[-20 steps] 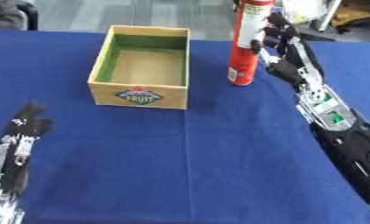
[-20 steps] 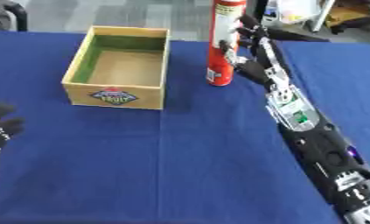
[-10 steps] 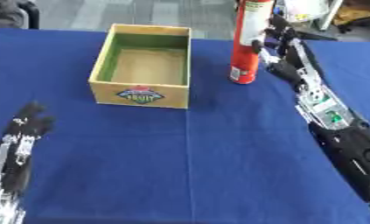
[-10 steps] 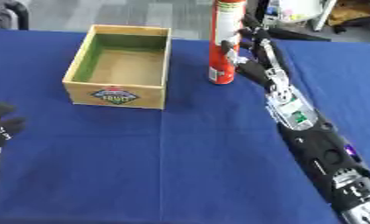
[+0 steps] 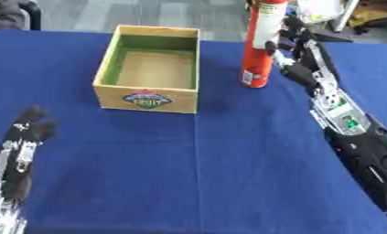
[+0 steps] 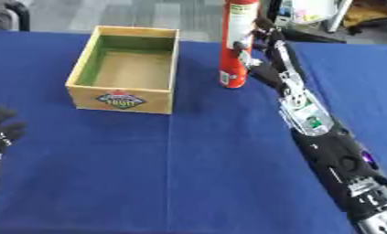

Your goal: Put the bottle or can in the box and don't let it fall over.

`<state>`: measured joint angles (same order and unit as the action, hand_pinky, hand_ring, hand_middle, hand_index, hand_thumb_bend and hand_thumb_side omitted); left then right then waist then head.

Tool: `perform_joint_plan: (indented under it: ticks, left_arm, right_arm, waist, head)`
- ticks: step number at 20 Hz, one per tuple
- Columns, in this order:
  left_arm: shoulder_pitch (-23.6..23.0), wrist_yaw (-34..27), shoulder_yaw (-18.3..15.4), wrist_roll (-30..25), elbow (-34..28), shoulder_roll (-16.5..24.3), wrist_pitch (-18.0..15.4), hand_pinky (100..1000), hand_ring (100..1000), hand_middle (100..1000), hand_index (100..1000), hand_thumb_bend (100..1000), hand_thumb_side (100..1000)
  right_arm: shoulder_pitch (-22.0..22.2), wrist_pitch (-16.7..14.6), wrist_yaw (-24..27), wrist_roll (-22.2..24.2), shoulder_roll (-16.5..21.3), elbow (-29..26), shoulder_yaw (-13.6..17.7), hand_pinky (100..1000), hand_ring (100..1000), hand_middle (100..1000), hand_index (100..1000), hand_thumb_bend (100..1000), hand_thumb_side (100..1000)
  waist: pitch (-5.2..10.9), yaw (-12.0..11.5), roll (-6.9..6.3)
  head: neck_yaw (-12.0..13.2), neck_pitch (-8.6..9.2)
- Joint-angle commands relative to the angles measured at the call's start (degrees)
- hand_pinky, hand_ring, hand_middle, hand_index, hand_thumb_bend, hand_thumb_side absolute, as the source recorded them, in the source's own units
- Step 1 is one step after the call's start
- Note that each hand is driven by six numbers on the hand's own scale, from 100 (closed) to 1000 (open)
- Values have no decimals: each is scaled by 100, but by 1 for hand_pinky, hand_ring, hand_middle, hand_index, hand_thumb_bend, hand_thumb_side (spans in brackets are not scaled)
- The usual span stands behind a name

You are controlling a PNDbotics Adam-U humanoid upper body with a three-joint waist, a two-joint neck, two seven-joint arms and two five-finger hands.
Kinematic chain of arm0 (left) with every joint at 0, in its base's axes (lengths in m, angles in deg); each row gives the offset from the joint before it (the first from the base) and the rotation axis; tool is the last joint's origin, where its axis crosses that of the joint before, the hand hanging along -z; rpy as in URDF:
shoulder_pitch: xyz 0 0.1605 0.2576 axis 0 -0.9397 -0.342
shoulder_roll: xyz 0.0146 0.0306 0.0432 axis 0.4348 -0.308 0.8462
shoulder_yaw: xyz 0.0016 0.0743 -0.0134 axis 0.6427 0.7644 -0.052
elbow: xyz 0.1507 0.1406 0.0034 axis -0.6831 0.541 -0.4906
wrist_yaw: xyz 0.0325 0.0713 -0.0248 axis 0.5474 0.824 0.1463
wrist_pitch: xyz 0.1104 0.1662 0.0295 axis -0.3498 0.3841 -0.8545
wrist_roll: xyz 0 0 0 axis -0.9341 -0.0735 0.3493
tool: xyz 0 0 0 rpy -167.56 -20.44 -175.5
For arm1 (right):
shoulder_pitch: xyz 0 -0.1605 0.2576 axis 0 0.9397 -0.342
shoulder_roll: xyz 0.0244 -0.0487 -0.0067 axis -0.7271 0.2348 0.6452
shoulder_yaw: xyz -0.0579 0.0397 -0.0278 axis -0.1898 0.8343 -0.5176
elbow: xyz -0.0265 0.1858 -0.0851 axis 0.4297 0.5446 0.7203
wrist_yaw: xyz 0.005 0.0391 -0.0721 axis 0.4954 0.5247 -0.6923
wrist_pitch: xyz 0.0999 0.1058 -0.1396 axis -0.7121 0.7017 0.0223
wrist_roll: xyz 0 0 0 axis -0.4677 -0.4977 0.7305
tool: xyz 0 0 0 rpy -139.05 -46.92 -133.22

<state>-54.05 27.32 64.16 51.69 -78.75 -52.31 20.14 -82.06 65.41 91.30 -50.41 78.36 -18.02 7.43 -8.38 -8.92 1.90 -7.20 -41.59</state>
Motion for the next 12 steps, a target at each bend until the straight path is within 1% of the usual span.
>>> perform_joint_plan:
  ticks: [1, 8, 9, 11, 12]
  left_arm:
    - [78, -14, 5, -15, -95, 62, -6, 855, 817, 851, 943, 432, 755]
    - [76, -9, 3, -11, -93, 63, -5, 855, 818, 851, 943, 433, 755]
    - [75, -9, 1, -9, -93, 63, -6, 855, 818, 851, 943, 433, 755]
    - [73, -9, 3, -10, -92, 64, -5, 855, 819, 850, 943, 436, 757]
    - [73, -9, 4, -11, -92, 63, -5, 855, 819, 850, 943, 433, 755]
  right_arm:
    - [-69, -5, -21, -27, 130, -40, 77, 877, 952, 968, 1000, 339, 396]
    - [-55, 11, -66, -100, 167, 18, 138, 877, 952, 968, 1000, 337, 398]
    - [-53, 12, -68, -116, 172, 32, 148, 877, 952, 968, 1000, 309, 408]
    - [-55, 13, -64, -145, 183, 64, 164, 877, 952, 968, 1000, 313, 407]
    - [-60, 14, -62, -156, 190, 82, 169, 877, 952, 968, 1000, 336, 399]
  waist:
    - [74, 1, -18]
    - [72, 1, -17]
    - [72, 1, -16]
    - [72, 2, -16]
    - [72, 2, -15]
  head:
    - [-4, 72]
    - [2, 70]
    - [2, 70]
    - [2, 70]
    - [0, 69]
